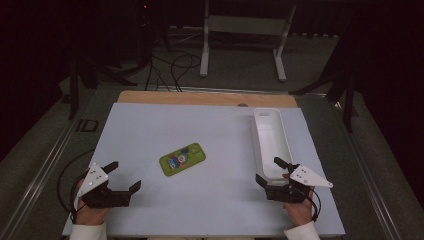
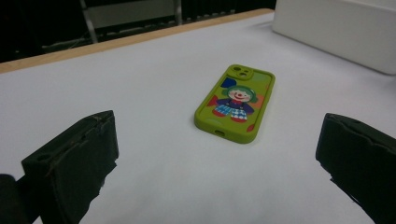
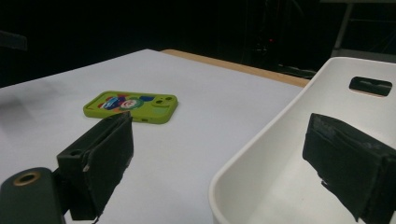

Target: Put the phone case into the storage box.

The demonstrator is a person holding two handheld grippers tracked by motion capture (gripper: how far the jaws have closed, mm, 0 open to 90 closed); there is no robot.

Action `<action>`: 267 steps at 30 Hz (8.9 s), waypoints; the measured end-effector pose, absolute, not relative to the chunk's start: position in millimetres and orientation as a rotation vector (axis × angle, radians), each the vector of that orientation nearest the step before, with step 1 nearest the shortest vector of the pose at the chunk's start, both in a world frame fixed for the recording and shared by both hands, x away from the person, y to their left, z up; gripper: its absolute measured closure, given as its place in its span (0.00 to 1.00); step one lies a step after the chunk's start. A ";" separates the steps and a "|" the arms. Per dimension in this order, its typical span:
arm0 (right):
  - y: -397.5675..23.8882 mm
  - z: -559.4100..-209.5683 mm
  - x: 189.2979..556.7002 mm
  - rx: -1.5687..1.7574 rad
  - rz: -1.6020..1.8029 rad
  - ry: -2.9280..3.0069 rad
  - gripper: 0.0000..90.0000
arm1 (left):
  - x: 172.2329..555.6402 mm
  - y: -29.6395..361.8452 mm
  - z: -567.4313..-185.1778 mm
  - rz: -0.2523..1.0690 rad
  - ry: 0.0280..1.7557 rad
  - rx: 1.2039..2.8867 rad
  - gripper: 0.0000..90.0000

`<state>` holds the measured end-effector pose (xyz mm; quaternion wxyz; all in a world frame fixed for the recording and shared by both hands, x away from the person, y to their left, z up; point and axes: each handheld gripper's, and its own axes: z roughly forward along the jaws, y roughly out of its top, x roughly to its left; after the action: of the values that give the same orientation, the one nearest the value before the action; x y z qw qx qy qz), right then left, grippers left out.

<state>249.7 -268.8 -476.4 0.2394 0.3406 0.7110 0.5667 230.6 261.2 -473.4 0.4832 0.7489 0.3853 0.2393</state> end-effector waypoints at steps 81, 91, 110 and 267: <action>-268.7 -476.8 251.1 0.938 1.548 1.955 0.10 | 351.4 176.1 -471.6 0.380 0.881 2.359 0.00; -269.0 -476.5 250.9 0.938 1.554 1.951 0.10 | 359.9 153.7 -477.8 0.369 0.846 2.410 0.00; -268.3 -476.8 251.1 0.934 1.553 1.955 0.10 | 371.5 136.6 -492.1 0.296 0.854 2.471 0.00; -268.0 -475.5 253.1 0.967 1.549 1.955 0.10 | 339.9 117.7 -434.0 0.635 0.834 2.143 0.18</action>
<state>253.1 -268.0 -475.5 0.2311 0.3516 0.7112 0.5632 339.9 117.7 -434.0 0.3689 0.8349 0.3251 0.2473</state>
